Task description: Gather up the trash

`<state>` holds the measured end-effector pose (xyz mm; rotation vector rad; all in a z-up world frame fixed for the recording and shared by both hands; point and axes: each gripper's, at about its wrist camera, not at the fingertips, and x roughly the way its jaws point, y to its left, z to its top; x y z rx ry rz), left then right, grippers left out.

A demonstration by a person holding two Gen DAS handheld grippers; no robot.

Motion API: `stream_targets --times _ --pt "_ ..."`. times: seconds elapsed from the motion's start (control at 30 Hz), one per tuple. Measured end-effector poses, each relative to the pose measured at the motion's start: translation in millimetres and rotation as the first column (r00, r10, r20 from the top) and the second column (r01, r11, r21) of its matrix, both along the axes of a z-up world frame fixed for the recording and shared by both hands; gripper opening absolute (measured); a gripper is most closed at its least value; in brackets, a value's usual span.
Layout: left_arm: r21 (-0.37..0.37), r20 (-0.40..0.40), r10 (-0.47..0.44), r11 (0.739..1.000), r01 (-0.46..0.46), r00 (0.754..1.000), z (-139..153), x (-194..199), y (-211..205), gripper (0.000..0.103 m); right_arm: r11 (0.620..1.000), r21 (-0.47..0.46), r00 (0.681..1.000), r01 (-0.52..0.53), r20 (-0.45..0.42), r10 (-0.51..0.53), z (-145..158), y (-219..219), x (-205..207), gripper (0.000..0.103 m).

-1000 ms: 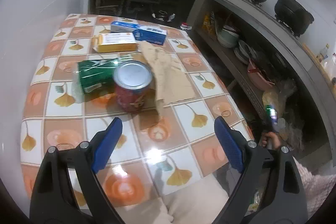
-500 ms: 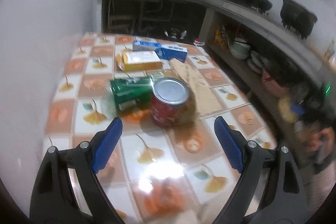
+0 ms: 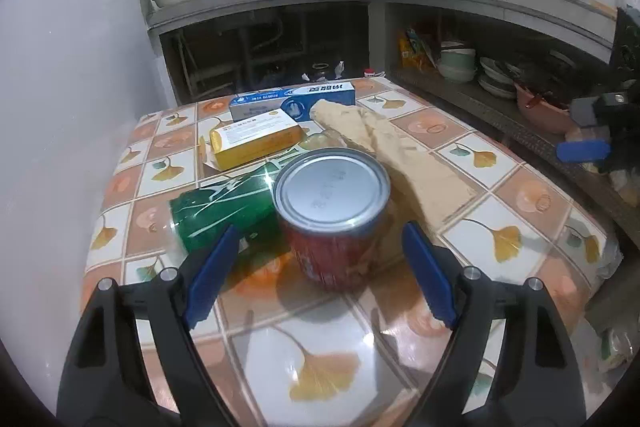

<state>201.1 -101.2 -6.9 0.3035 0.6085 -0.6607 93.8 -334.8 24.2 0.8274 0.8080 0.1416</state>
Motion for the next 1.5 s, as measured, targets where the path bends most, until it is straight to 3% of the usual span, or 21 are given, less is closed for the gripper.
stream_targets --times 0.4,0.5,0.57,0.73,0.97,1.03,1.2,1.27,1.4,1.5 --pt "-0.023 -0.043 -0.008 1.0 0.007 0.999 -18.0 26.4 -10.6 0.079 0.996 0.083 0.997 -0.038 -0.058 0.043 -18.9 6.0 28.7 0.063" --pt "-0.04 -0.05 -0.016 0.999 0.014 0.999 -19.0 27.1 -11.0 0.071 0.996 0.077 0.996 -0.044 -0.074 0.049 -20.7 7.6 36.8 0.064" --pt "-0.053 -0.059 -0.022 0.998 0.019 0.998 -19.2 28.2 -10.7 0.062 0.996 0.072 0.994 -0.061 -0.081 0.067 -20.9 10.2 46.5 0.072" --pt "-0.068 -0.066 -0.007 0.998 0.003 0.998 -18.9 27.3 -10.0 0.062 0.989 0.106 0.99 -0.1 -0.086 0.109 -28.0 18.8 77.4 0.073" --pt "-0.063 -0.077 -0.005 0.998 0.0 0.997 -16.9 19.2 -6.1 0.062 0.987 0.045 0.978 -0.152 -0.136 0.157 -44.4 40.4 128.0 0.073" --pt "-0.065 -0.086 -0.003 0.998 -0.003 0.996 -15.9 13.9 -2.9 0.062 0.987 -0.002 0.974 -0.161 -0.16 0.158 -50.1 46.0 136.5 0.067" --pt "-0.07 -0.111 -0.006 0.998 -0.002 0.994 -15.0 -0.6 5.4 0.062 0.984 -0.021 0.967 -0.179 -0.185 0.172 -62.6 49.1 133.5 0.02" --pt "-0.07 -0.114 -0.011 0.998 0.003 0.993 -14.9 -7.1 8.2 0.062 0.984 -0.022 0.968 -0.177 -0.187 0.17 -64.7 46.6 125.7 0.009" --pt "-0.084 -0.134 -0.013 0.996 0.002 0.991 -14.8 -14.9 14.5 0.062 0.987 -0.031 0.971 -0.16 -0.185 0.151 -58.8 34.5 94.9 0.006" --pt "-0.101 -0.157 -0.012 0.995 -0.004 0.987 -14.3 -19.1 20.3 0.062 0.982 0.081 0.97 -0.17 -0.163 0.182 -51.4 24.2 63.9 0.006"
